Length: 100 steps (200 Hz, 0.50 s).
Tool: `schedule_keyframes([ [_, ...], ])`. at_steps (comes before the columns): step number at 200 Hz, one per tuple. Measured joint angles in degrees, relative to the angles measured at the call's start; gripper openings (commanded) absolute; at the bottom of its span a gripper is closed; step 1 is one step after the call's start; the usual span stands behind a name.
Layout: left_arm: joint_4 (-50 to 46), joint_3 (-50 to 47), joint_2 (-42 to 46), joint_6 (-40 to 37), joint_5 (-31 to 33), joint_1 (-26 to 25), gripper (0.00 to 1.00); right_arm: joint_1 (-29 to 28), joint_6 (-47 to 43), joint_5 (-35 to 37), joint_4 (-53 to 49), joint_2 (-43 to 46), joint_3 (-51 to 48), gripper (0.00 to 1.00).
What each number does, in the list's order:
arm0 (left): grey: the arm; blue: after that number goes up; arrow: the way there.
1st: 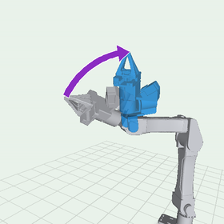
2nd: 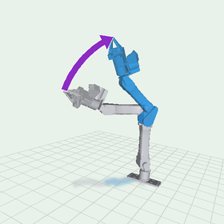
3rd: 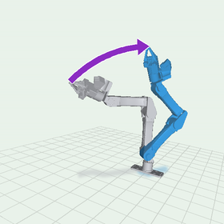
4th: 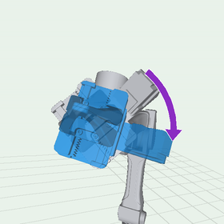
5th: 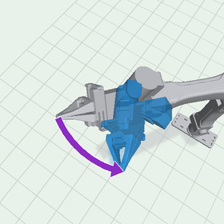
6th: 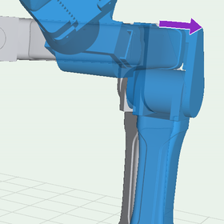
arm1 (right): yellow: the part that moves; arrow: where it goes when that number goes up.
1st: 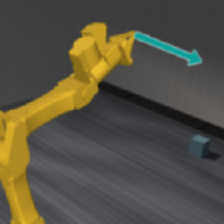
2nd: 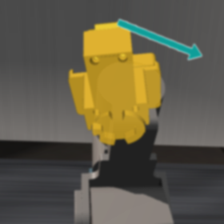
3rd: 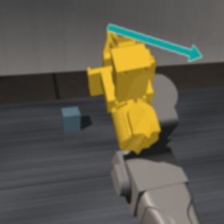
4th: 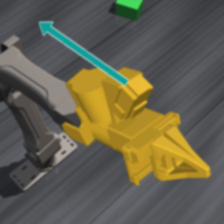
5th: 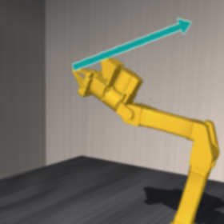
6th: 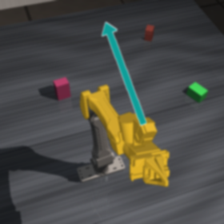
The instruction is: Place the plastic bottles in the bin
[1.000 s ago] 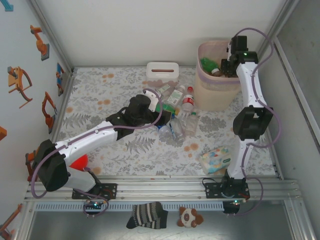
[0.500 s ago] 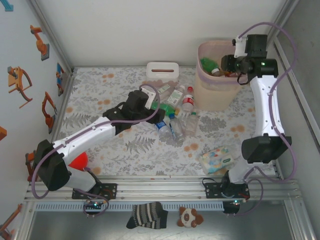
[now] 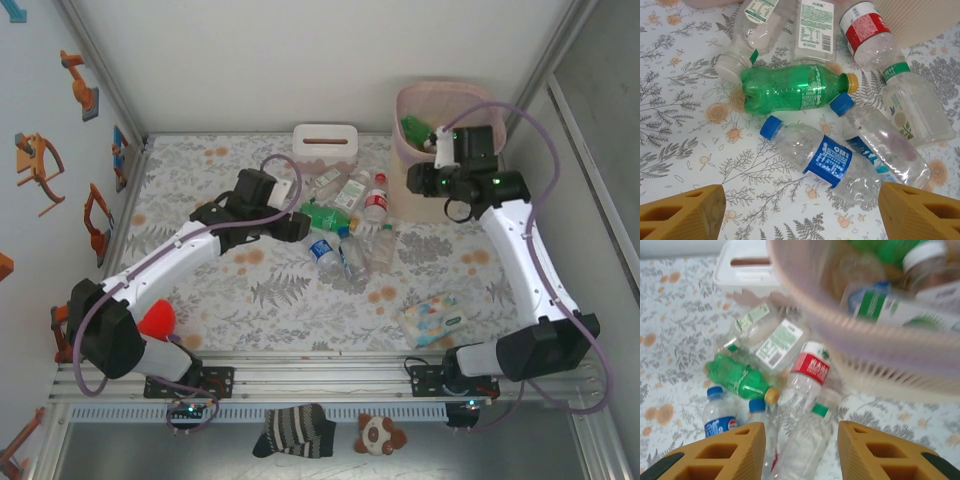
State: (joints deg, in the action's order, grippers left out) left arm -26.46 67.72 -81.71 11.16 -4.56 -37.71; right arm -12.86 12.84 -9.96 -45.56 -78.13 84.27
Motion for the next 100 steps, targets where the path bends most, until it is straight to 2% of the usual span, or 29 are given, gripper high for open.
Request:
schedule_keyframes([
  [33,-3.17,0.59,2.4,-7.56,-3.87,1.2,0.82,-6.51,3.89,6.29,0.0,1.16,-5.46,0.44],
  [58,-5.05,1.6,5.33,-12.7,-6.05,2.51,0.82,-7.72,5.88,10.25,0.07,2.49,-7.37,0.44],
  [100,-1.03,-2.38,14.03,-21.0,-11.69,5.33,0.84,-11.65,9.38,14.38,1.55,3.89,-14.08,0.46],
])
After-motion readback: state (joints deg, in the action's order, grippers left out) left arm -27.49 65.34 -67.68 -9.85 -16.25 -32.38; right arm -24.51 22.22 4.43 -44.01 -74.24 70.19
